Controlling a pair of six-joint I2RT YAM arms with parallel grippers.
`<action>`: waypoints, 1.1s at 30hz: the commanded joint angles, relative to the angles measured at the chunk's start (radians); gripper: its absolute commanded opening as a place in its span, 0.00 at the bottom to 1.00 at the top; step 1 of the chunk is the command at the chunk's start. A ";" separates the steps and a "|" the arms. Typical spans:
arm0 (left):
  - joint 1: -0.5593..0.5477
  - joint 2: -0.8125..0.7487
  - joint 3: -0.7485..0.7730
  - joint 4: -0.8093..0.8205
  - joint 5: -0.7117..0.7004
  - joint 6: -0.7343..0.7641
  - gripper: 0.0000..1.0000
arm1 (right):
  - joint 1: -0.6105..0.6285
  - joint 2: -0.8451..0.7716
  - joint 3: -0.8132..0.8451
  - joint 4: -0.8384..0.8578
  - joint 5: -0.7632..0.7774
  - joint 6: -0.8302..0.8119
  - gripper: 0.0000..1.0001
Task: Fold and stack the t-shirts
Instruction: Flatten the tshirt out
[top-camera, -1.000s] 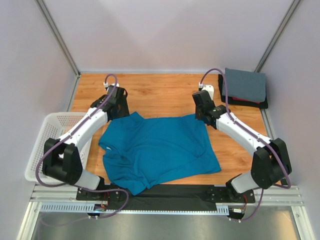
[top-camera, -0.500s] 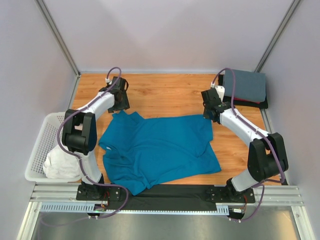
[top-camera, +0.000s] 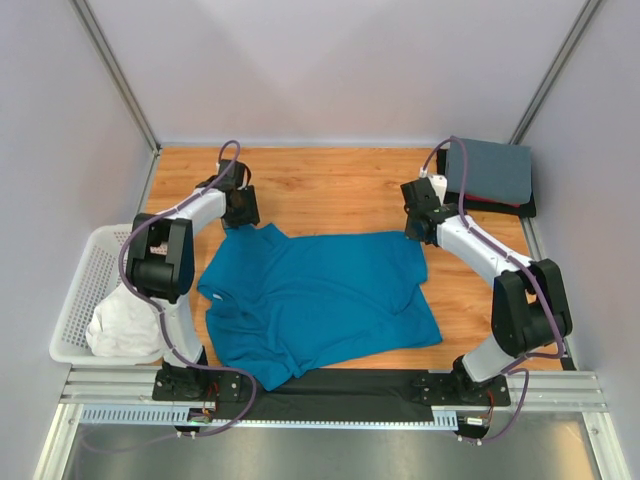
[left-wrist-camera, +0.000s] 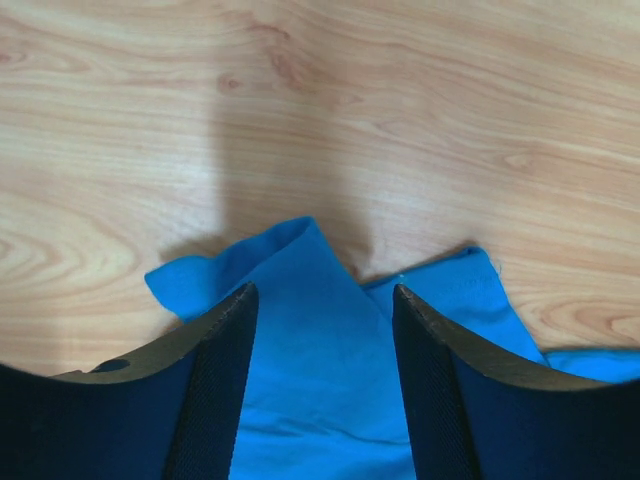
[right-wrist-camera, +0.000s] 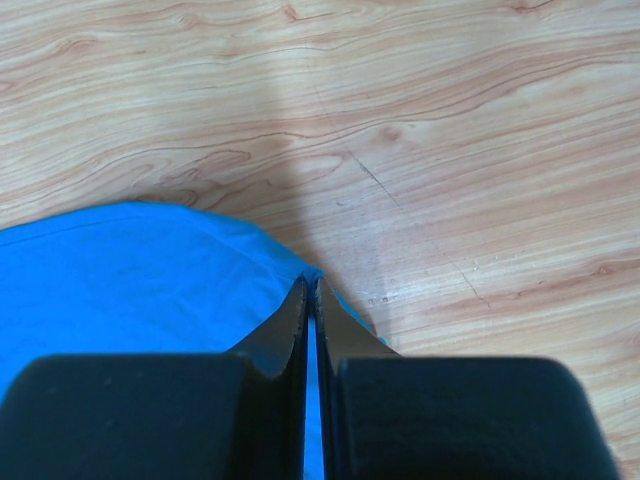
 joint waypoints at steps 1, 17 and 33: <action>0.000 0.034 0.061 0.034 0.021 0.060 0.62 | -0.004 0.000 0.020 0.010 -0.004 0.014 0.01; -0.023 -0.010 0.036 0.069 0.073 0.116 0.00 | -0.015 0.013 0.043 -0.012 -0.001 0.043 0.01; -0.263 -0.427 -0.126 0.146 -0.028 0.293 0.00 | -0.086 0.064 0.075 -0.013 -0.025 0.066 0.00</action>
